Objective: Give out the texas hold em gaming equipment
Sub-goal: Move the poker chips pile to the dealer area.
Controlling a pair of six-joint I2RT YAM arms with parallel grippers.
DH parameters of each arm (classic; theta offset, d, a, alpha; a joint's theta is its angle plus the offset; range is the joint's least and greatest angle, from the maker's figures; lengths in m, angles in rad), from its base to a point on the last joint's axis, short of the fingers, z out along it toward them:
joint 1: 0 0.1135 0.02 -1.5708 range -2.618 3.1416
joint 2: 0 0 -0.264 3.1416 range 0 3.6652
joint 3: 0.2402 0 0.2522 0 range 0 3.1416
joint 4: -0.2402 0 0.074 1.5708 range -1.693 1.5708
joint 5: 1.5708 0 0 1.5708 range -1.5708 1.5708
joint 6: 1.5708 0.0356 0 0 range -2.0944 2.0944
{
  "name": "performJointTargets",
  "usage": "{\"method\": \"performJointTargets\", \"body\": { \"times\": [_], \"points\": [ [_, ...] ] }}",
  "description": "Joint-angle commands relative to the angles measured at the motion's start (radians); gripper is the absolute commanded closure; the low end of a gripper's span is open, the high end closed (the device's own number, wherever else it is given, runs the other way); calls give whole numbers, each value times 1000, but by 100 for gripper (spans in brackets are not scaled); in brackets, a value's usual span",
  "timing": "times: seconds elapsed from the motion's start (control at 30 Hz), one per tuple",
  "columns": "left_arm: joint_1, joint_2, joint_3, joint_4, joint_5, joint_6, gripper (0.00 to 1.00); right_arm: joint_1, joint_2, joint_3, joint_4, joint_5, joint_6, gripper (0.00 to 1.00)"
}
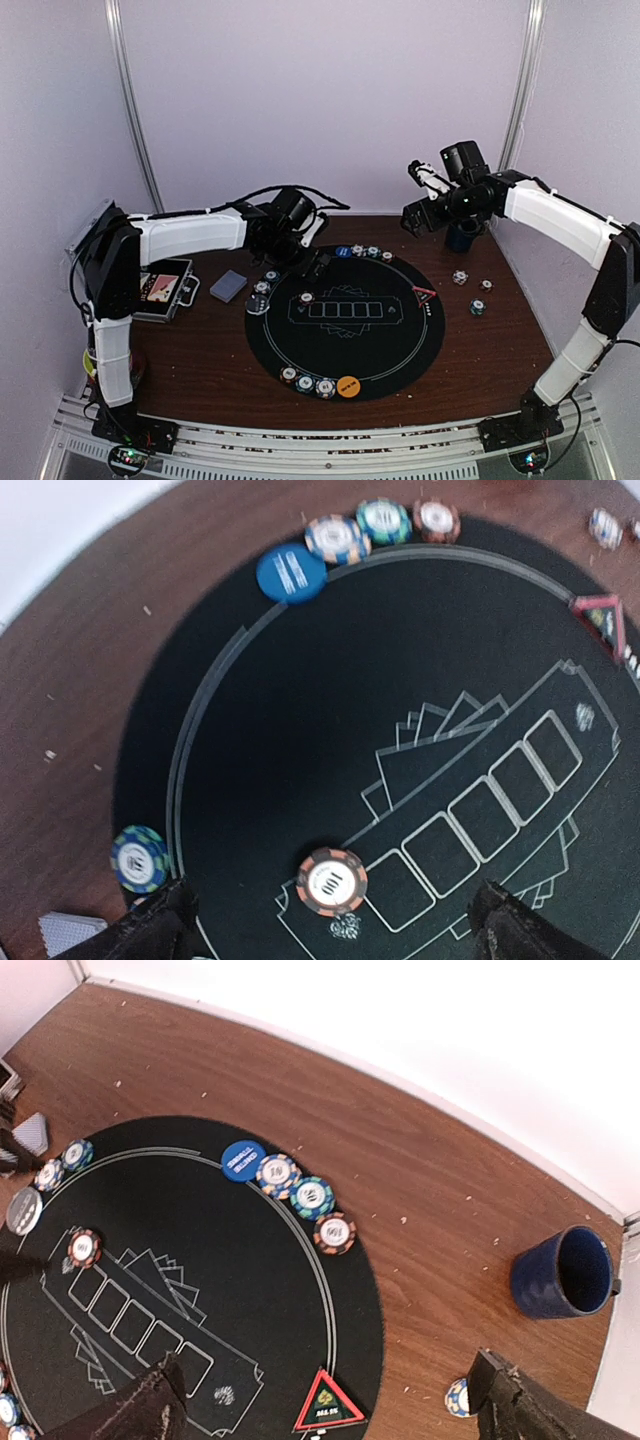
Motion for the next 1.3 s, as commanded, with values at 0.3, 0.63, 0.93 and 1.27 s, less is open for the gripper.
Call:
{"method": "performJointTargets", "body": {
  "times": [0.3,0.63,0.93,1.27],
  "points": [
    [4,85,-19,-50,36,29,3,-5,-56,-54,104,88,23,0],
    [5,143,-32,-51,65,38,8,-5,-50,-66,116,79,18,0],
    [4,201,9,-51,59,48,13,-5,-45,-70,120,66,18,0],
    [4,217,28,-51,67,57,22,-6,-56,-75,124,56,17,0]
  ]
}}
